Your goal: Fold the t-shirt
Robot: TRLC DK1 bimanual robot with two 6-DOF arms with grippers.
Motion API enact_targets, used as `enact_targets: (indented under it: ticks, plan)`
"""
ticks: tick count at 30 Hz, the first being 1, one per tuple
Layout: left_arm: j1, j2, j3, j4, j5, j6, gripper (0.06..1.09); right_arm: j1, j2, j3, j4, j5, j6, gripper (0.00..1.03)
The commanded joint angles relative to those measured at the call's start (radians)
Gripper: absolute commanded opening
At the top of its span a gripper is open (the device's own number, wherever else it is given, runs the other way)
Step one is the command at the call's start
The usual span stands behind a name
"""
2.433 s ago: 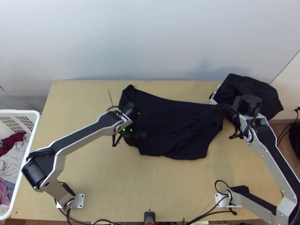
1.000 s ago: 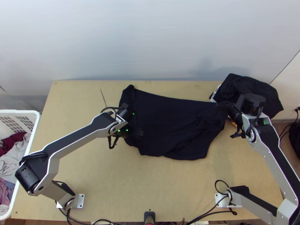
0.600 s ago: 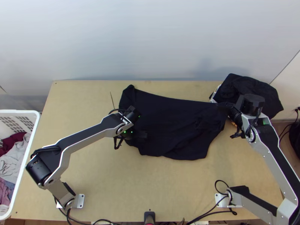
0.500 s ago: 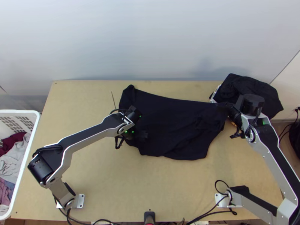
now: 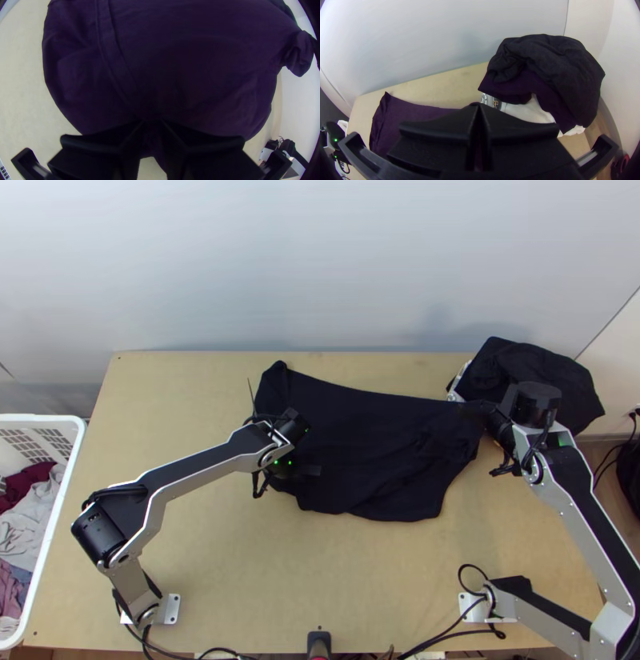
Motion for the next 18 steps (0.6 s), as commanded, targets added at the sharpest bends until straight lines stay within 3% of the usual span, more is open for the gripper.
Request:
enact_targets:
  ticks: [1, 10, 14, 18]
  plan:
    - [0.005, -0.045, -0.002, 0.021, -0.027, -0.003, 0.1, 0.001, 0.0, 0.001, 0.002, 0.0, 0.001, 0.02]
    - [0.163, -0.203, 0.093, -0.008, -0.03, 0.013, 0.1, 0.004, 0.009, 0.077, 0.005, 0.027, 0.001, 0.02]
    - [0.264, -0.229, 0.257, -0.068, -0.05, 0.024, 0.1, 0.01, 0.009, 0.134, -0.004, 0.04, -0.002, 0.02]
    - [0.347, -0.214, 0.453, -0.1, -0.134, 0.047, 0.1, 0.028, 0.023, 0.208, -0.01, 0.063, -0.019, 0.02]
